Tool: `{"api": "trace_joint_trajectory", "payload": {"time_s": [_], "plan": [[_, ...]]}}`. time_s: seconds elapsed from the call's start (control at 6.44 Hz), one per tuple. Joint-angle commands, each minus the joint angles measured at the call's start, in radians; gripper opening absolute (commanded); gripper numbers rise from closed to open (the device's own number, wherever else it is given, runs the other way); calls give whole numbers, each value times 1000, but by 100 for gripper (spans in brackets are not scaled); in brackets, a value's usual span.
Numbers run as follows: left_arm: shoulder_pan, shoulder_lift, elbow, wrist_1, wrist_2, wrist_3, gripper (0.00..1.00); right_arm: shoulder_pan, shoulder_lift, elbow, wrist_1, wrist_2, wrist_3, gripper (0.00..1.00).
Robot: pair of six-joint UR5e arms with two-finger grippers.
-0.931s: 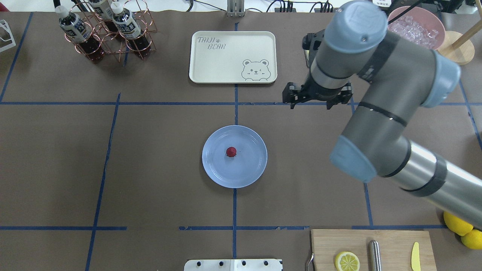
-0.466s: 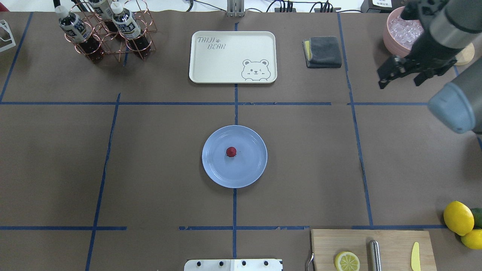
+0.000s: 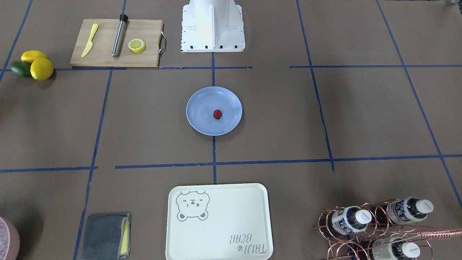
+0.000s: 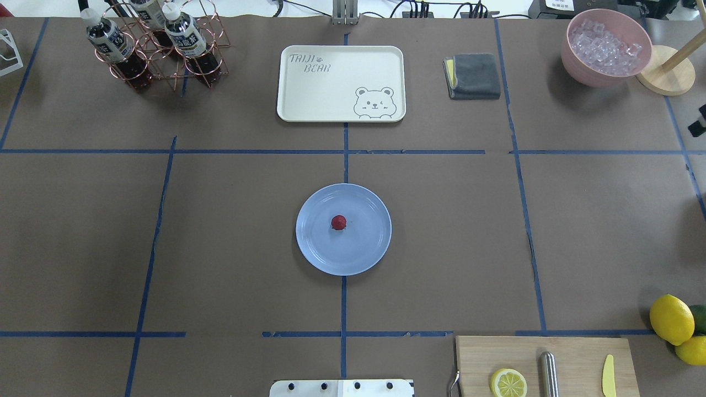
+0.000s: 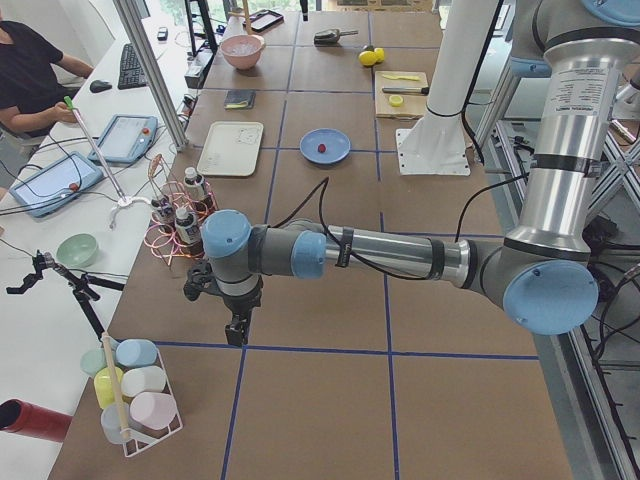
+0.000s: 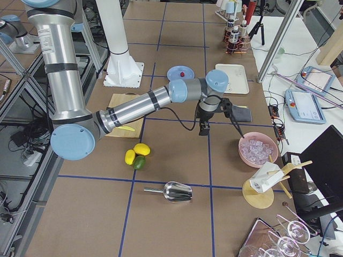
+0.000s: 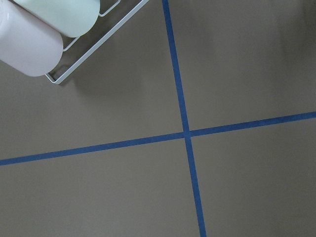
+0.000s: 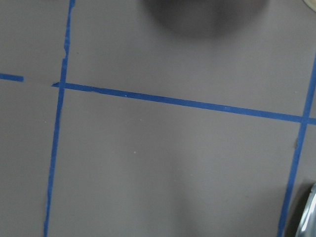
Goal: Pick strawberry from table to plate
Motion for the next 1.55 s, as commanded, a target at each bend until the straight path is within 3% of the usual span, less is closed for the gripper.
{"api": "trace_joint_trajectory", "payload": {"time_s": [0.0,0.16,0.47,0.62,1.09,1.4], "plan": [[-1,6,-1,0,-1,1,100,129,-70,-98,8,25,-195,100],[-1,18,-6,-3,-2,1,100,171,-97,-158,51,22,-260,100],[-1,27,-9,-4,-2,1,100,201,-122,-181,109,-60,-256,100],[-1,41,-16,-9,-2,3,100,211,-118,-183,111,-61,-250,100],[-1,58,-19,3,-2,1,100,212,-127,-223,264,-55,-242,100],[-1,90,-18,3,-37,-8,100,212,-125,-218,264,-41,-205,100]]}}
